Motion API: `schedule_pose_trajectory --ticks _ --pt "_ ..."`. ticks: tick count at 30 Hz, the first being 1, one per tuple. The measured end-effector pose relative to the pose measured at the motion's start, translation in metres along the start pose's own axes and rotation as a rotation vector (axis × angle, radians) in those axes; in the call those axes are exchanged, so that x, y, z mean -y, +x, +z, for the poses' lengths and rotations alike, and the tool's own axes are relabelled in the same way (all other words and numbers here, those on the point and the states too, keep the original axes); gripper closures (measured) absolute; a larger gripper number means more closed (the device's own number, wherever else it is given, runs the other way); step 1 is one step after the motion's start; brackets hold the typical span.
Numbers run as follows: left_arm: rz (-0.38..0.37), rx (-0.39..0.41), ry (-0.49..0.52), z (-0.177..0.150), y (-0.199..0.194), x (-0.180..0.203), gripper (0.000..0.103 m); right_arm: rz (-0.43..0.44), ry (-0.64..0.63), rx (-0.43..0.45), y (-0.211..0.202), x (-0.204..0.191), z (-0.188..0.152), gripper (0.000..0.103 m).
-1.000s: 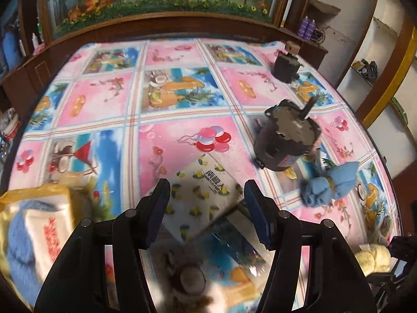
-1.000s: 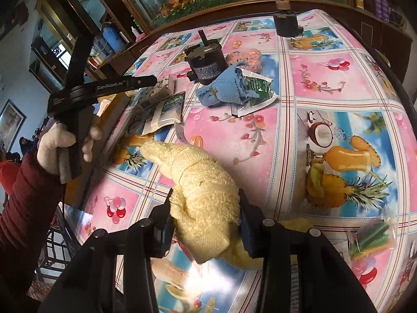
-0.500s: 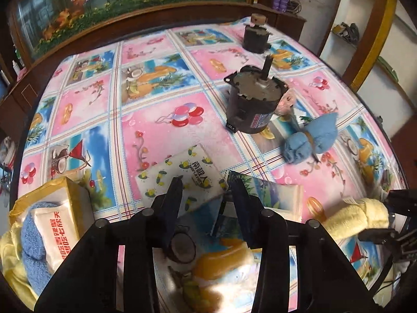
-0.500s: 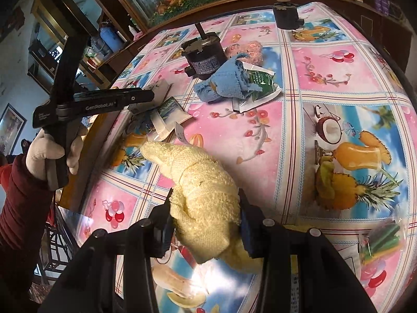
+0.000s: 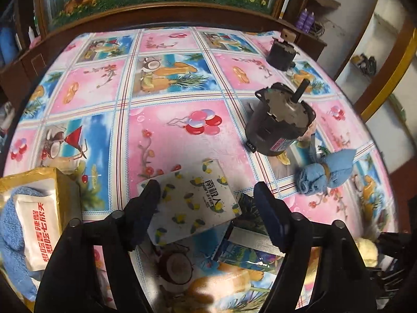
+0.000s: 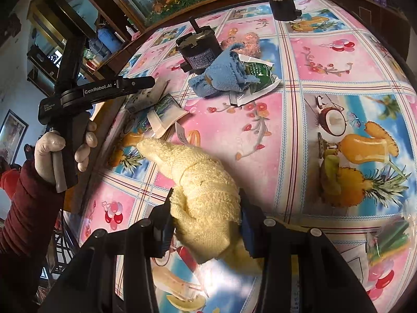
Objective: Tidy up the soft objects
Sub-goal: 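Grasp the lemon-print tissue box with the left gripper while the right lifts the yellow towel, then carry the tissue box and yellow towel into the cardboard box with both grippers and release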
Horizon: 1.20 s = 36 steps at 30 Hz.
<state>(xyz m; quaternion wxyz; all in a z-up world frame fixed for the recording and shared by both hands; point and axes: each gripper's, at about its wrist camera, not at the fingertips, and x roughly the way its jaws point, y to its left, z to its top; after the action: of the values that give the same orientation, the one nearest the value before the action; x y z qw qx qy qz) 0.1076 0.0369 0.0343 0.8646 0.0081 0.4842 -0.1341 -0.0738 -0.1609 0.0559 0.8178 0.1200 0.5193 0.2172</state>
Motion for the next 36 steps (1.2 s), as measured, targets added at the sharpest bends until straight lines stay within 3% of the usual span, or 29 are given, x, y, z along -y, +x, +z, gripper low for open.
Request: schedule_pose_trajectory --ticks 2,6,9,10,12,13,14,15,20,24,25,27,28,29,33,36 --pt "0.066 0.0 0.041 -0.002 0.004 0.01 0.023 0.001 0.002 0.002 0.0 0.0 0.0 0.059" --pt "0.273 0.031 0.205 -0.014 0.017 0.034 0.022 -0.008 -0.005 0.003 0.001 -0.003 0.0 0.059" --pt "0.214 0.042 0.149 -0.014 0.013 0.021 0.024 -0.016 -0.014 0.001 0.003 -0.005 0.0 0.059" --pt "0.208 0.047 0.135 -0.014 0.009 0.016 0.037 -0.018 -0.016 0.001 0.003 -0.006 0.0 0.059" --pt "0.171 0.038 0.132 -0.013 0.001 0.012 0.05 -0.02 -0.018 0.003 0.003 -0.006 0.0 0.059" --pt "0.16 0.038 0.138 -0.013 -0.004 0.013 0.065 -0.022 -0.019 0.004 0.003 -0.007 0.0 0.059" --pt "0.157 0.035 0.149 -0.013 -0.008 0.015 0.09 -0.023 -0.022 0.004 0.003 -0.007 0.0 0.06" --pt "0.134 0.02 0.146 -0.014 -0.011 0.016 0.101 -0.021 -0.023 0.003 0.003 -0.008 0.0 0.061" --pt "0.061 0.023 0.101 -0.023 -0.025 0.015 0.101 -0.011 -0.044 0.027 -0.001 -0.015 -0.001 0.061" --pt "-0.074 0.081 -0.051 -0.026 -0.046 -0.007 0.1 -0.025 -0.054 0.03 -0.004 -0.017 -0.001 0.061" --pt "-0.103 0.092 -0.098 -0.025 -0.05 -0.015 0.095 -0.026 -0.054 0.032 -0.005 -0.016 -0.001 0.061" --pt "-0.13 0.108 -0.177 -0.023 -0.054 -0.03 0.066 -0.02 -0.053 0.034 -0.006 -0.015 -0.002 0.061" --pt "-0.115 0.11 -0.203 -0.021 -0.054 -0.035 0.041 -0.017 -0.052 0.033 -0.005 -0.015 -0.002 0.061" --pt "-0.09 0.112 -0.22 -0.02 -0.053 -0.038 0.036 -0.016 -0.051 0.032 -0.004 -0.015 -0.003 0.061" --pt "0.017 0.069 -0.201 -0.01 -0.034 -0.043 0.036 -0.006 -0.052 0.025 -0.001 -0.017 -0.005 0.061" --pt "0.106 -0.003 -0.118 -0.007 -0.01 -0.035 0.036 -0.001 -0.049 0.025 -0.001 -0.017 -0.005 0.061"
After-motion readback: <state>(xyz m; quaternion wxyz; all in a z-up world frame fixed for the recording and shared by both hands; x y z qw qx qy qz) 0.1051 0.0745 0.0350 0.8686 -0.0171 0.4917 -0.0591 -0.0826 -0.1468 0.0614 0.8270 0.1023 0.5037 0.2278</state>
